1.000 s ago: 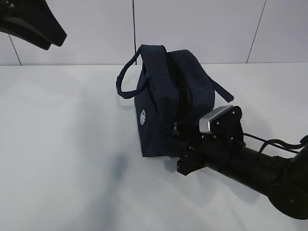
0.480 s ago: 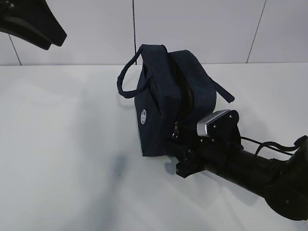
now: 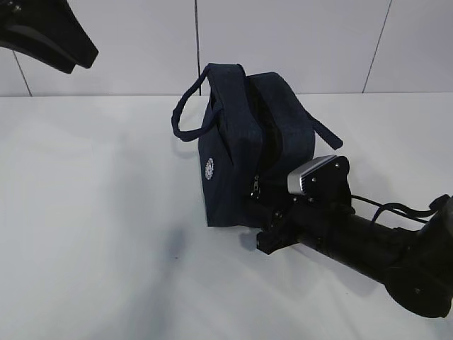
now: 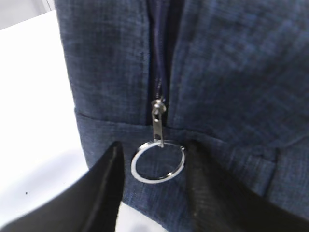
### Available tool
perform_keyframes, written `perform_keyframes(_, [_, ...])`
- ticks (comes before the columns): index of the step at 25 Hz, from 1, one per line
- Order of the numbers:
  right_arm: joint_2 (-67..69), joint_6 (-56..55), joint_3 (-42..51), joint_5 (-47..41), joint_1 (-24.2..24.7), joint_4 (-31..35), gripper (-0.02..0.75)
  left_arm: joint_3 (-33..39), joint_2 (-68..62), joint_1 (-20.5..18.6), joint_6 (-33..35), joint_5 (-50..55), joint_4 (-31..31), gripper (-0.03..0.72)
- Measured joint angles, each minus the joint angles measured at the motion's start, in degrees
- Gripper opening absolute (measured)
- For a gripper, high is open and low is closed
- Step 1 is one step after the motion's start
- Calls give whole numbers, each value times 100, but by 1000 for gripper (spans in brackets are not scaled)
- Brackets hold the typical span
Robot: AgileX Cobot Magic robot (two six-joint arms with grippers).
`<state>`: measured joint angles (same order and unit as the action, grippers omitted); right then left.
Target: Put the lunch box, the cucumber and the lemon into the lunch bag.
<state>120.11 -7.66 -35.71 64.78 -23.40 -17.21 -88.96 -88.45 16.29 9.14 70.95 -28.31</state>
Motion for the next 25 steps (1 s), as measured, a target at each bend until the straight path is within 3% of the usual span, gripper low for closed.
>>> perform_keyframes(13, [0,0,-5,0,0,28,239,0,0,0,0,0,-9,228])
perform_keyframes(25, [0,0,294,76,0,673,221,0,0,0,0,0,-13,228])
